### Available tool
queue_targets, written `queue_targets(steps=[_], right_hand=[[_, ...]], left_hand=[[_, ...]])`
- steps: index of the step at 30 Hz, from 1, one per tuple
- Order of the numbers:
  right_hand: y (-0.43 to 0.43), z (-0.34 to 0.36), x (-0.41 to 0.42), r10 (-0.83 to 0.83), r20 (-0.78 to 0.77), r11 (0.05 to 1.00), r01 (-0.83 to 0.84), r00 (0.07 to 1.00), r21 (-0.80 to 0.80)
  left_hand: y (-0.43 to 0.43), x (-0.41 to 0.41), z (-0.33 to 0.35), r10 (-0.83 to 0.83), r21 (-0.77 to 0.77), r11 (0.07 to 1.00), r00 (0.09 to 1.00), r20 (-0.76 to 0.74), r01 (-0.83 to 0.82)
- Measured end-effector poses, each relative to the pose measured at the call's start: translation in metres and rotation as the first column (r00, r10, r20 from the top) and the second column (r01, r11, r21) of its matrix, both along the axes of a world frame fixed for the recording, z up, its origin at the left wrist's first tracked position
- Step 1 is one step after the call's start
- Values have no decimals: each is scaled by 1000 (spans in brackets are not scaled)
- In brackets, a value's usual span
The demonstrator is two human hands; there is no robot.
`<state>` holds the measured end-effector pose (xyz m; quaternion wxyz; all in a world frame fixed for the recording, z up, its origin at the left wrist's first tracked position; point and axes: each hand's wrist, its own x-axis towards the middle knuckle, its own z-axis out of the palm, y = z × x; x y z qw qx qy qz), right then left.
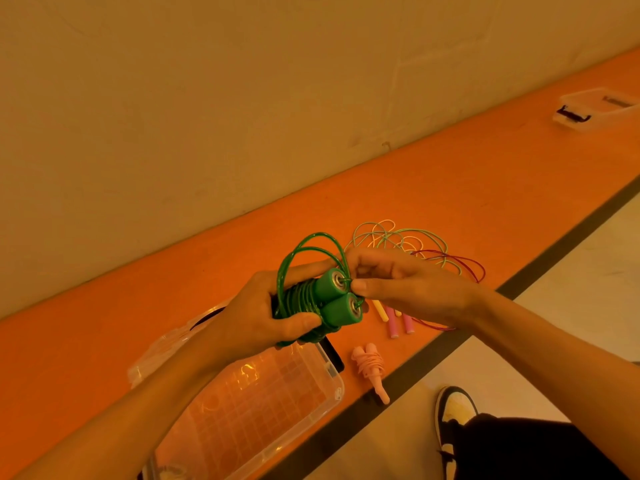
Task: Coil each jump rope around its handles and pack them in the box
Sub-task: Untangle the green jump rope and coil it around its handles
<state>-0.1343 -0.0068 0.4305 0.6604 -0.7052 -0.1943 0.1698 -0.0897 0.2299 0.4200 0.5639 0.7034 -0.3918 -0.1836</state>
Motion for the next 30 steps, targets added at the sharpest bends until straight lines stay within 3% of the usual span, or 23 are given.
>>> queue_targets(steps=[4, 13, 20, 23, 27, 30], right_hand=[[5, -6, 2, -37, 22, 996, 35, 999, 85], [1, 12, -6, -80, 148, 987, 100, 986, -129], [3, 16, -5, -42, 80, 982, 56, 996, -178], [6, 16, -4, -120, 206, 967, 161, 971, -198], [7, 18, -2, -132, 474, 895, 310, 871, -321], [8, 20, -4, -118, 519, 877, 334, 847, -346]], left_hand=[[-2, -1, 2, -16, 19, 1000, 999, -38, 17], [3, 6, 0, -24, 86, 996, 998, -56, 28], [1, 2, -4, -53, 87, 995, 999, 7, 53], [1, 3, -8, -36, 93, 995, 999, -34, 39], [1, 8, -8, -50, 134, 989, 997, -53, 56], [2, 11, -7, -60, 159, 985, 997, -49, 67]])
